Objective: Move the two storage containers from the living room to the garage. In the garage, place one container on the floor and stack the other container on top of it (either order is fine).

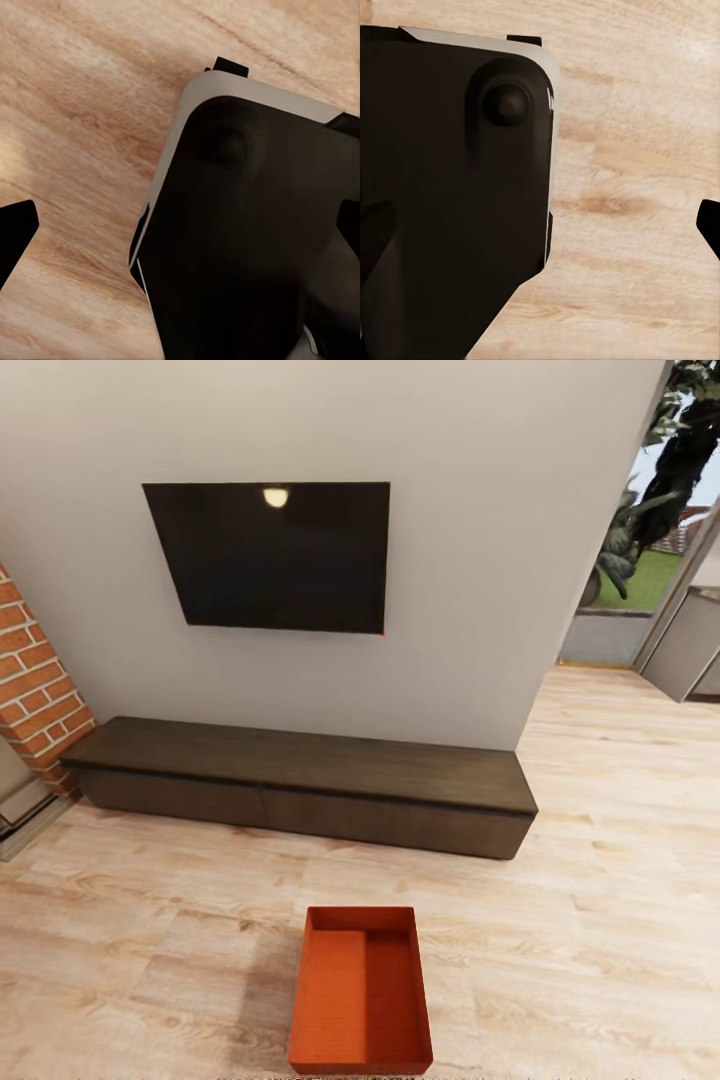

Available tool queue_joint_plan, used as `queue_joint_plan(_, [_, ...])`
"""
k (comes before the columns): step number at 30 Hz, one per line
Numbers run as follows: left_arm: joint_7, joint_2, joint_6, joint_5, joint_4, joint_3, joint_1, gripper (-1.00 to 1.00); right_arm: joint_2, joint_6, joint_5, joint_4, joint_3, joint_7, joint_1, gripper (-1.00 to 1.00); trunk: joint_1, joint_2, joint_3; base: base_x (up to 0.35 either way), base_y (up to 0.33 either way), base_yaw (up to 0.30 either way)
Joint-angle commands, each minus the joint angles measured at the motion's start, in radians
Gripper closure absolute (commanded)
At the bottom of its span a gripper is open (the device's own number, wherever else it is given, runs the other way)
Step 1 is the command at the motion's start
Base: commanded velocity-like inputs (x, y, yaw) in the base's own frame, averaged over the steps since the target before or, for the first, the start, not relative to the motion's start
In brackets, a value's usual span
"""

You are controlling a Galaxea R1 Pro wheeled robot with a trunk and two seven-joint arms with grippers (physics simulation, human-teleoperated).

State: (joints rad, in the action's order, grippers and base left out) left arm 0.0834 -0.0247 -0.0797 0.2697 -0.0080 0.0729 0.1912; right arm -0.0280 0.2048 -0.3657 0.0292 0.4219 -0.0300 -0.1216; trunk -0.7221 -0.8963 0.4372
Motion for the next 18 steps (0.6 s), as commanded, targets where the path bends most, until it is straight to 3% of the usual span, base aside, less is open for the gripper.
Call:
queue_joint_plan(1, [0.000, 0.001, -0.003, -0.003, 0.001, 0.007, 0.001, -1.00, 0.000, 0.005, -0.007, 0.003, 0.009, -0.001, -0.001, -1.00, 0.000, -0.001, 0.003, 0.000, 0.000, 0.000])
queue_joint_plan(18, [0.000, 0.000, -0.003, 0.000, 0.002, 0.007, 0.001, -1.00, 0.000, 0.005, -0.007, 0.003, 0.009, -0.001, -0.001, -1.00, 0.000, -0.001, 0.030, 0.000, 0.000, 0.000])
